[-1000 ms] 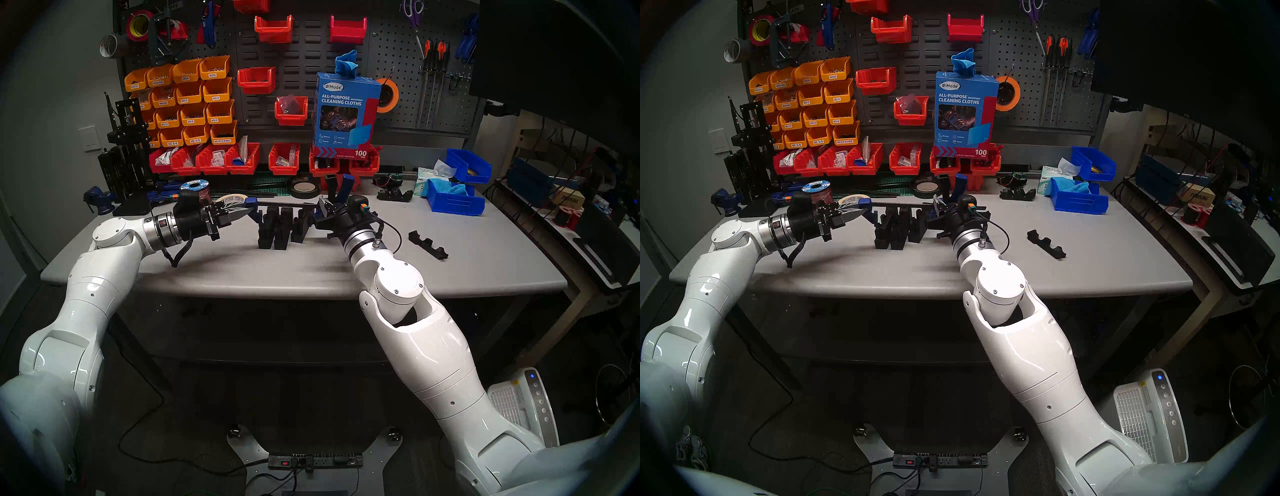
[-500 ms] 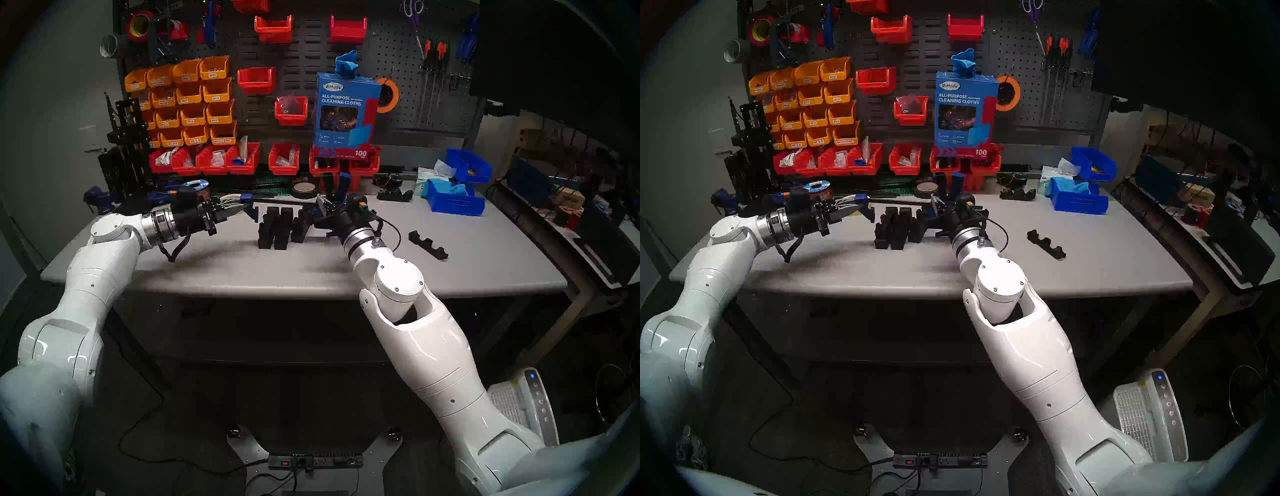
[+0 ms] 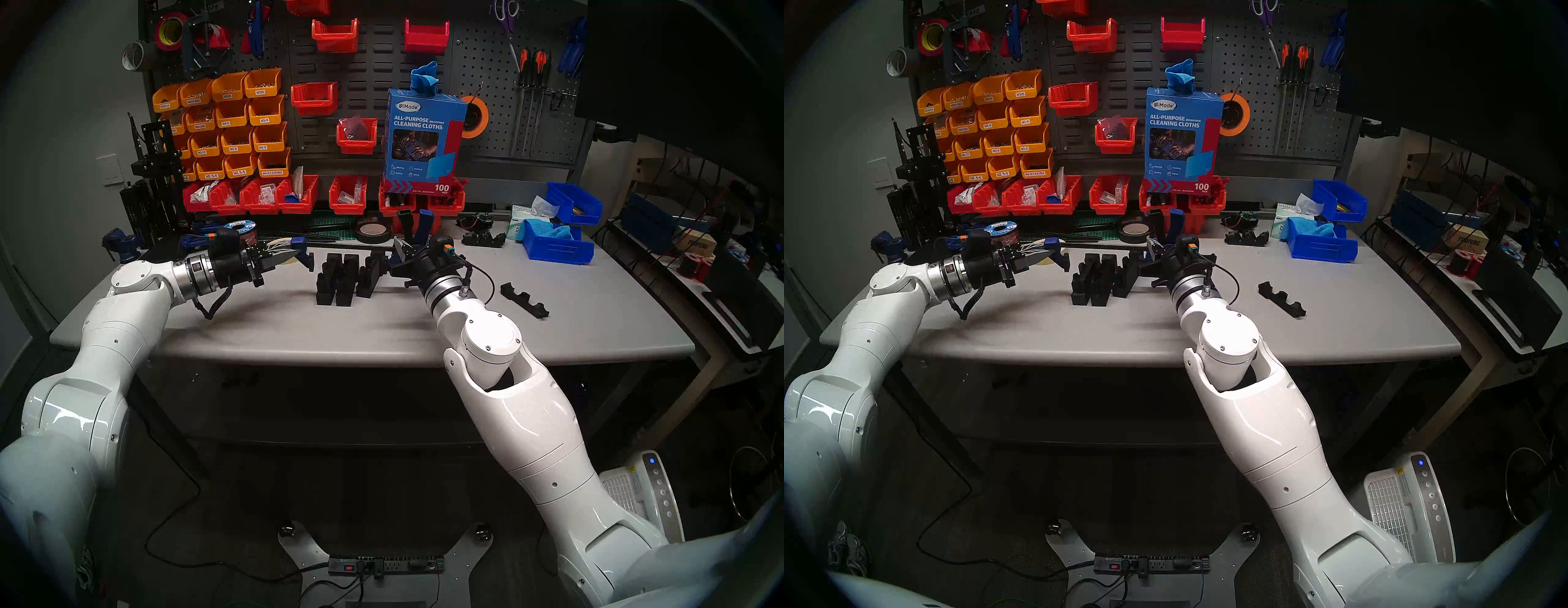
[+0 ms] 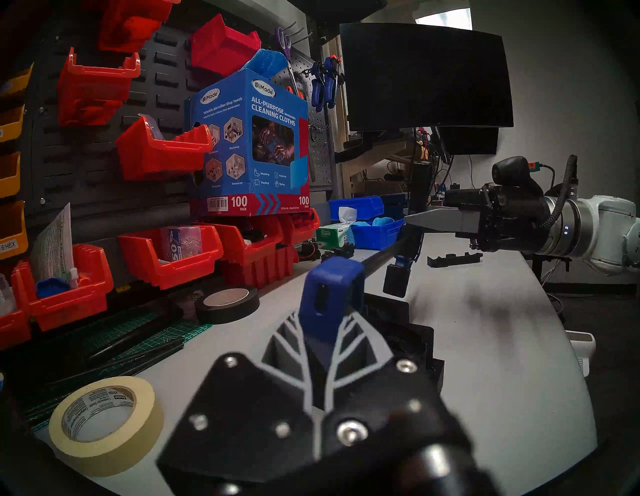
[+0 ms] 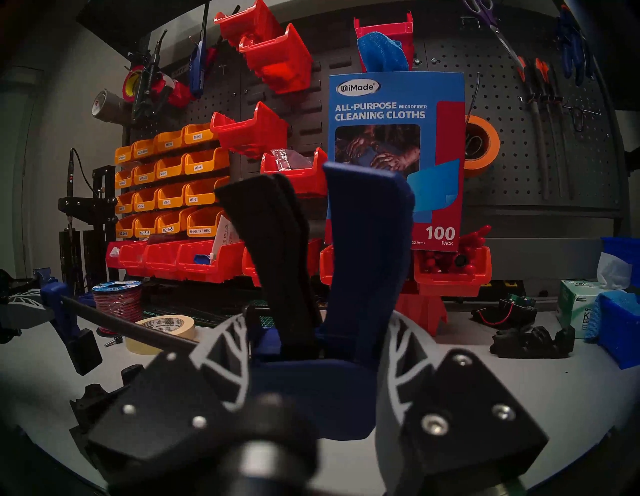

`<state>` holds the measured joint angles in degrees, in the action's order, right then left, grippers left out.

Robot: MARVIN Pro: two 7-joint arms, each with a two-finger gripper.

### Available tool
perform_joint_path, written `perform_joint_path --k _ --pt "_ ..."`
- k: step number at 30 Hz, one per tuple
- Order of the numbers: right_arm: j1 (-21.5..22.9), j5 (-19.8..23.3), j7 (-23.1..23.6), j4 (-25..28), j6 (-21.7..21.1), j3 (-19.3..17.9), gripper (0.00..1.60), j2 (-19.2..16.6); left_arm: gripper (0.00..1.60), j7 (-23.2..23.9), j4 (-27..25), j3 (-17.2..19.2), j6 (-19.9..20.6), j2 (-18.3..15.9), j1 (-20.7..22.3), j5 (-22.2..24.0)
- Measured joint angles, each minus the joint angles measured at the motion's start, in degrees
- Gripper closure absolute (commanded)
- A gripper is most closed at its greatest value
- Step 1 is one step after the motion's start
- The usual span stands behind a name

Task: Clamp the two 3D printed pieces together with the clamp

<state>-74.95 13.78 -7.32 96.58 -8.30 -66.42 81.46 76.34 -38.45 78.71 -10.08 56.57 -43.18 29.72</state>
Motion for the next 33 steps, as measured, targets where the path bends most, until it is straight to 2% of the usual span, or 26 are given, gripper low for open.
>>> perform_joint_path --k 33 --pt "0.0 -0.7 0.2 -1.4 -0.3 0.1 1.6 0.2 1.6 2.2 10.5 -2.1 -4.2 2.2 5.8 -3.8"
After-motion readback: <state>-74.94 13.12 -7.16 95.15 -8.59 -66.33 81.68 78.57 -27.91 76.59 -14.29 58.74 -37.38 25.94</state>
